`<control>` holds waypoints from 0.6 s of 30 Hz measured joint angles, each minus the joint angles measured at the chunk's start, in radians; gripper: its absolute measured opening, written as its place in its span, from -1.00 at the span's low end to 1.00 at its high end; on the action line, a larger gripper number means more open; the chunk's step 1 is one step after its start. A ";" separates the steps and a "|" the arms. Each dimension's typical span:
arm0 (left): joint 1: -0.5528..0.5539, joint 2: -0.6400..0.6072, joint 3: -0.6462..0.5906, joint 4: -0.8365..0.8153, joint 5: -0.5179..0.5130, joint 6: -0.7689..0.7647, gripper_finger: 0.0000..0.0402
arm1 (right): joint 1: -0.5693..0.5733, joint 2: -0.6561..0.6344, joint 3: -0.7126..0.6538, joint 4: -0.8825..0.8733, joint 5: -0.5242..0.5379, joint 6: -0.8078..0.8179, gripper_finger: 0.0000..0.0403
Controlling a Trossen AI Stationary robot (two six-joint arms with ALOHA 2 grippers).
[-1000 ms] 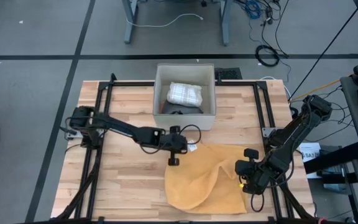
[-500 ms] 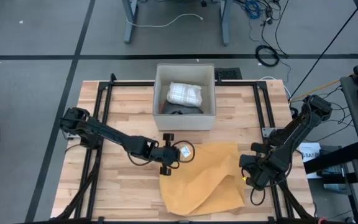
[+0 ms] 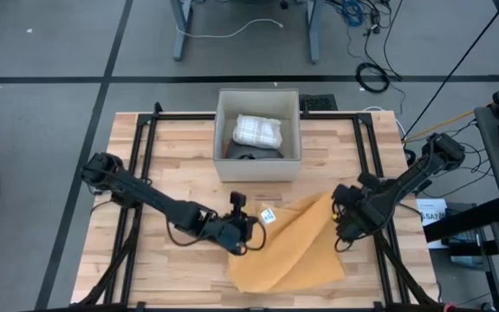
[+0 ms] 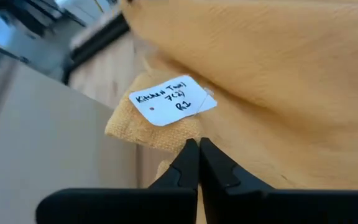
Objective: Fold towel
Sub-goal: Fold the orange towel
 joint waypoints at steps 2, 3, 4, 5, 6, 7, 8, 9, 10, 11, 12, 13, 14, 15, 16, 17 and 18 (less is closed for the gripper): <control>-0.028 0.000 0.015 -0.005 -0.046 0.028 -1.00 | -0.004 0.000 0.000 -0.044 0.041 0.041 -0.92; -0.042 0.000 0.022 -0.006 -0.072 0.041 -1.00 | -0.004 0.000 0.000 -0.054 0.064 0.050 -0.92; -0.057 0.000 0.028 -0.006 -0.100 0.055 -1.00 | -0.003 0.000 0.000 -0.052 0.085 0.052 -0.92; -0.069 0.000 0.032 -0.007 -0.131 0.067 -1.00 | -0.003 0.000 0.000 -0.045 0.107 0.051 -0.92; -0.082 0.000 0.036 -0.013 -0.163 0.078 -1.00 | -0.003 0.000 0.003 -0.040 0.127 0.046 -0.92; -0.093 0.000 0.037 -0.017 -0.195 0.087 -1.00 | -0.003 0.000 0.008 -0.031 0.145 0.038 -0.92; -0.102 0.000 0.037 -0.035 -0.222 0.088 -1.00 | -0.003 0.000 0.013 -0.015 0.160 0.025 -0.92; -0.106 0.000 0.037 -0.058 -0.245 0.086 -1.00 | -0.003 0.000 0.020 0.002 0.165 0.009 -0.92; -0.107 0.000 0.037 -0.086 -0.259 0.073 -1.00 | -0.004 0.000 0.027 0.021 0.161 -0.010 -0.92; -0.105 0.000 0.037 -0.123 -0.268 0.046 -1.00 | -0.006 -0.001 0.035 0.038 0.144 -0.037 -0.92; -0.098 0.000 0.037 -0.159 -0.272 0.011 -1.00 | -0.012 -0.002 0.042 0.061 0.114 -0.077 -0.92; -0.091 0.000 0.037 -0.196 -0.272 -0.030 -1.00 | -0.018 -0.002 0.050 0.084 0.079 -0.116 -0.92; -0.083 0.000 0.037 -0.238 -0.273 -0.073 -1.00 | -0.025 -0.002 0.058 0.101 0.050 -0.155 -0.92; -0.075 0.000 0.037 -0.278 -0.273 -0.116 -1.00 | -0.028 -0.002 0.066 0.109 0.038 -0.189 -0.92; -0.067 0.000 0.037 -0.317 -0.274 -0.158 -1.00 | -0.031 -0.002 0.072 0.116 0.040 -0.217 -0.92; -0.060 0.000 0.037 -0.351 -0.275 -0.204 -1.00 | -0.033 -0.002 0.074 0.125 0.055 -0.230 -0.92; -0.053 0.000 0.037 -0.382 -0.278 -0.250 -1.00 | -0.037 -0.002 0.075 0.125 0.079 -0.233 -0.92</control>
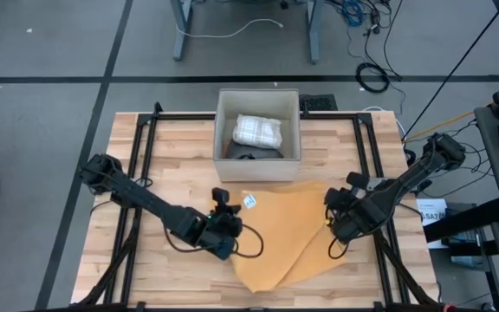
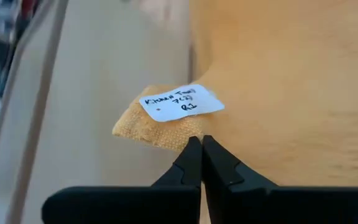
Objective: Fold towel
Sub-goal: Fold the orange towel
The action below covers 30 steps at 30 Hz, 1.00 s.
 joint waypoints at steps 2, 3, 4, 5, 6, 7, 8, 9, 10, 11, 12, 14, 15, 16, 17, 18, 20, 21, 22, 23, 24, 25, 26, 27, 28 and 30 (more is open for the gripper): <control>0.009 0.000 0.000 -0.061 -0.009 -0.085 -1.00 | -0.016 0.000 0.001 -0.016 0.040 0.001 -0.92; 0.011 0.000 0.000 -0.091 -0.009 -0.120 -1.00 | -0.027 0.000 0.001 -0.034 0.051 0.001 -0.92; 0.011 0.000 0.000 -0.120 -0.002 -0.152 -1.00 | -0.041 0.000 0.001 -0.057 0.054 0.007 -0.92; 0.010 0.000 0.000 -0.147 0.021 -0.181 -1.00 | -0.057 0.000 0.001 -0.080 0.054 0.022 -0.92; 0.010 0.000 0.000 -0.171 0.056 -0.209 -1.00 | -0.074 0.000 0.001 -0.107 0.055 0.039 -0.92; 0.009 0.000 0.000 -0.192 0.095 -0.231 -1.00 | -0.088 0.000 0.001 -0.137 0.056 0.058 -0.92; 0.006 0.000 0.000 -0.210 0.134 -0.251 -1.00 | -0.102 0.000 0.001 -0.162 0.057 0.075 -0.92; 0.002 0.000 0.000 -0.221 0.169 -0.262 -1.00 | -0.114 0.000 0.001 -0.181 0.059 0.087 -0.92; -0.002 0.000 0.000 -0.223 0.204 -0.266 -1.00 | -0.125 0.000 0.001 -0.187 0.061 0.090 -0.92; -0.004 0.000 -0.002 -0.214 0.234 -0.267 -1.00 | -0.136 0.000 0.001 -0.185 0.062 0.089 -0.92; -0.006 0.000 -0.006 -0.201 0.259 -0.268 -1.00 | -0.148 0.000 0.001 -0.184 0.062 0.085 -0.92; -0.003 0.000 -0.017 -0.181 0.282 -0.269 -1.00 | -0.175 0.000 0.001 -0.175 0.059 0.055 -0.92; 0.001 0.000 -0.024 -0.174 0.284 -0.275 -1.00 | -0.189 0.000 0.001 -0.168 0.060 0.040 -0.92; 0.008 0.000 -0.031 -0.170 0.284 -0.288 -1.00 | -0.200 0.000 0.001 -0.163 0.060 0.031 -0.92; 0.017 0.000 -0.039 -0.170 0.284 -0.300 -1.00 | -0.209 0.000 0.001 -0.164 0.060 0.020 -0.91; 0.025 0.000 -0.049 -0.170 0.284 -0.317 -1.00 | -0.214 0.000 0.001 -0.164 0.060 0.013 -0.89; 0.041 0.000 -0.069 -0.169 0.284 -0.347 -0.99 | -0.217 0.000 0.001 -0.164 0.059 -0.001 -0.84; 0.047 0.000 -0.078 -0.165 0.284 -0.353 -0.96 | -0.214 0.000 0.001 -0.165 0.059 -0.010 -0.79; 0.048 0.000 -0.085 -0.163 0.282 -0.358 -0.93 | -0.207 0.000 0.001 -0.166 0.056 -0.015 -0.73; 0.048 0.000 -0.092 -0.162 0.272 -0.364 -0.88 | -0.199 0.000 0.001 -0.168 0.052 -0.016 -0.66; 0.047 0.000 -0.099 -0.163 0.260 -0.368 -0.82 | -0.188 -0.002 0.001 -0.172 0.050 -0.011 -0.58; 0.044 0.000 -0.103 -0.163 0.244 -0.370 -0.75 | -0.179 -0.005 0.001 -0.175 0.049 -0.002 -0.49; 0.042 0.000 -0.106 -0.163 0.225 -0.371 -0.68 | -0.170 -0.010 0.001 -0.177 0.047 0.007 -0.41; 0.037 0.000 -0.106 -0.163 0.200 -0.371 -0.61 | -0.160 -0.015 0.001 -0.178 0.038 0.015 -0.32; 0.033 0.000 -0.106 -0.163 0.171 -0.371 -0.54 | -0.152 -0.022 0.001 -0.178 0.030 0.024 -0.24; 0.026 0.000 -0.106 -0.163 0.125 -0.371 -0.40 | -0.132 -0.037 0.001 -0.176 0.018 0.038 -0.11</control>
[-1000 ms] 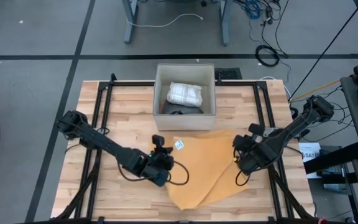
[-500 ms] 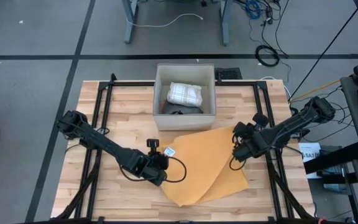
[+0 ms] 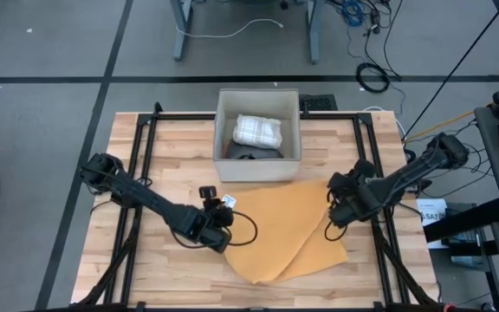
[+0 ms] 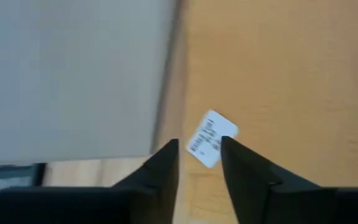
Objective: Fold towel
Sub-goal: Fold the orange towel
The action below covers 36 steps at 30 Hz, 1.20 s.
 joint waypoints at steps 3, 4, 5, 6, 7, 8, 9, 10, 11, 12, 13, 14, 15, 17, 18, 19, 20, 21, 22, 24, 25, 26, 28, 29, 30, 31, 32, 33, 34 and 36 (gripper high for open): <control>-0.011 0.000 0.000 0.000 -0.070 0.000 -0.24 | 0.037 -0.023 0.003 0.005 -0.033 0.026 -0.02; -0.015 0.000 0.000 0.000 -0.076 0.000 -0.21 | 0.053 -0.028 0.008 0.013 -0.045 0.036 -0.01; -0.019 0.000 0.000 0.000 -0.077 0.001 -0.18 | 0.071 -0.033 0.014 0.029 -0.059 0.043 -0.01; -0.024 0.000 0.001 0.004 -0.076 0.002 -0.16 | 0.089 -0.037 0.019 0.054 -0.071 0.042 -0.02; -0.030 0.000 0.001 0.016 -0.070 0.009 -0.14 | 0.110 -0.039 0.025 0.084 -0.084 0.034 -0.03; -0.037 0.000 0.003 0.034 -0.056 0.022 -0.14 | 0.129 -0.039 0.030 0.122 -0.097 0.017 -0.05; -0.045 0.000 0.003 0.056 -0.032 0.037 -0.14 | 0.148 -0.039 0.033 0.166 -0.116 -0.007 -0.07; -0.054 0.000 0.003 0.084 0.004 0.067 -0.14 | 0.170 -0.039 0.035 0.216 -0.136 -0.030 -0.09; -0.063 0.000 0.003 0.115 0.046 0.097 -0.14 | 0.190 -0.039 0.035 0.268 -0.159 -0.052 -0.11; -0.073 0.000 0.003 0.149 0.090 0.120 -0.13 | 0.210 -0.039 0.035 0.319 -0.182 -0.077 -0.14; -0.083 0.000 0.003 0.186 0.132 0.145 -0.13 | 0.232 -0.038 0.035 0.373 -0.200 -0.097 -0.16; -0.092 0.000 0.003 0.222 0.173 0.167 -0.13 | 0.254 -0.037 0.035 0.425 -0.217 -0.113 -0.18; -0.103 0.000 0.003 0.253 0.203 0.184 -0.13 | 0.278 -0.036 0.035 0.472 -0.227 -0.132 -0.19; -0.127 0.000 0.003 0.309 0.253 0.215 -0.13 | 0.329 -0.030 0.029 0.575 -0.229 -0.158 -0.22; -0.139 0.000 0.003 0.336 0.278 0.231 -0.13 | 0.354 -0.023 0.026 0.614 -0.228 -0.163 -0.24; -0.151 0.000 0.003 0.359 0.299 0.242 -0.13 | 0.377 -0.015 0.023 0.644 -0.229 -0.164 -0.25; -0.164 0.000 0.003 0.385 0.322 0.256 -0.13 | 0.397 -0.003 0.023 0.658 -0.229 -0.166 -0.26; -0.178 0.000 0.003 0.412 0.351 0.262 -0.13 | 0.418 0.013 0.023 0.672 -0.229 -0.165 -0.27; -0.190 0.000 0.003 0.439 0.371 0.263 -0.13 | 0.439 0.032 0.023 0.681 -0.229 -0.160 -0.28; -0.209 0.004 0.003 0.491 0.414 0.263 -0.13 | 0.477 0.074 0.022 0.679 -0.231 -0.141 -0.29; -0.217 0.005 0.004 0.511 0.427 0.263 -0.13 | 0.492 0.098 0.022 0.680 -0.236 -0.135 -0.29; -0.226 0.007 0.004 0.522 0.436 0.263 -0.13 | 0.505 0.122 0.022 0.683 -0.247 -0.127 -0.30; -0.233 0.022 0.005 0.554 0.442 0.262 -0.13 | 0.527 0.173 0.022 0.684 -0.270 -0.111 -0.30; -0.238 0.031 0.005 0.564 0.443 0.261 -0.13 | 0.533 0.197 0.022 0.685 -0.283 -0.108 -0.30; -0.241 0.043 0.005 0.573 0.449 0.258 -0.13 | 0.540 0.221 0.022 0.685 -0.295 -0.107 -0.30; -0.243 0.060 0.005 0.593 0.458 0.252 -0.13 | 0.544 0.242 0.022 0.686 -0.311 -0.106 -0.30; -0.243 0.076 0.005 0.609 0.466 0.248 -0.13 | 0.548 0.262 0.022 0.689 -0.322 -0.103 -0.30; -0.243 0.095 0.005 0.617 0.467 0.245 -0.13 | 0.552 0.281 0.022 0.690 -0.328 -0.100 -0.30; -0.243 0.112 0.005 0.618 0.467 0.245 -0.13 | 0.554 0.295 0.021 0.690 -0.331 -0.098 -0.30; -0.237 0.140 0.005 0.618 0.457 0.228 -0.13 | 0.554 0.321 0.021 0.690 -0.332 -0.096 -0.30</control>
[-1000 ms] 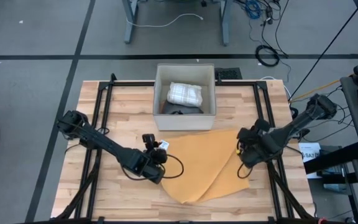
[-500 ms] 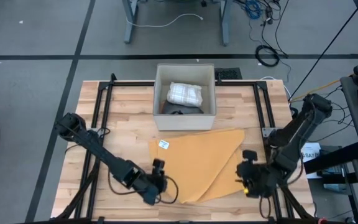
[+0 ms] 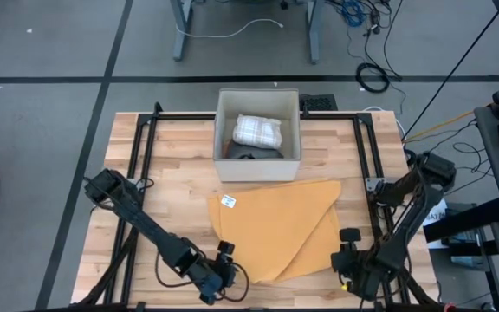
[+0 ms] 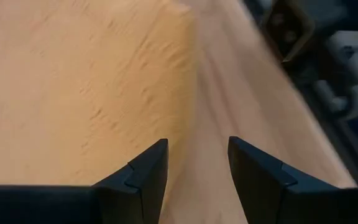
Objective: Fold towel
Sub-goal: Fold the orange towel
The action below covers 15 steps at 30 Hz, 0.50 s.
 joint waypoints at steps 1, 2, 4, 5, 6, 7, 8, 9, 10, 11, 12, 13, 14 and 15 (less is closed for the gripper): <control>0.004 0.009 0.000 0.000 -0.007 -0.017 -0.13 | 0.000 0.012 0.000 0.000 0.000 0.000 -0.30; 0.008 0.016 0.000 0.002 -0.014 -0.032 -0.13 | -0.001 0.023 0.000 0.000 0.000 -0.002 -0.30; 0.015 0.025 0.000 0.007 -0.018 -0.058 -0.13 | -0.001 0.039 0.000 -0.001 0.000 -0.013 -0.30; 0.016 0.031 0.000 0.017 -0.017 -0.066 -0.13 | -0.001 0.046 0.000 -0.005 0.000 -0.015 -0.30; 0.017 0.037 0.000 0.032 -0.005 -0.070 -0.13 | -0.001 0.054 0.000 -0.016 0.000 -0.018 -0.30; 0.016 0.041 0.000 0.039 0.012 -0.070 -0.13 | -0.001 0.060 0.000 -0.031 0.000 -0.018 -0.30; 0.013 0.041 0.000 0.038 0.020 -0.068 -0.13 | -0.001 0.063 0.000 -0.042 0.001 -0.017 -0.30; 0.012 0.041 0.000 0.037 0.020 -0.069 -0.13 | -0.001 0.064 0.000 -0.051 0.005 -0.014 -0.30; 0.011 0.041 0.000 0.030 0.019 -0.078 -0.13 | -0.001 0.064 0.000 -0.054 0.008 -0.014 -0.30; 0.009 0.040 0.000 0.017 0.018 -0.093 -0.13 | -0.001 0.064 0.000 -0.053 0.009 -0.014 -0.30; 0.005 0.039 0.000 0.007 0.015 -0.100 -0.13 | -0.002 0.064 0.000 -0.053 0.012 -0.012 -0.30; 0.001 0.039 0.000 0.004 0.013 -0.103 -0.13 | -0.004 0.062 0.000 -0.054 0.017 -0.009 -0.30; -0.004 0.039 0.000 0.007 0.012 -0.103 -0.13 | -0.004 0.060 0.000 -0.054 0.026 -0.005 -0.30; -0.013 0.039 0.000 0.012 0.012 -0.103 -0.13 | -0.004 0.059 0.000 -0.052 0.029 -0.002 -0.30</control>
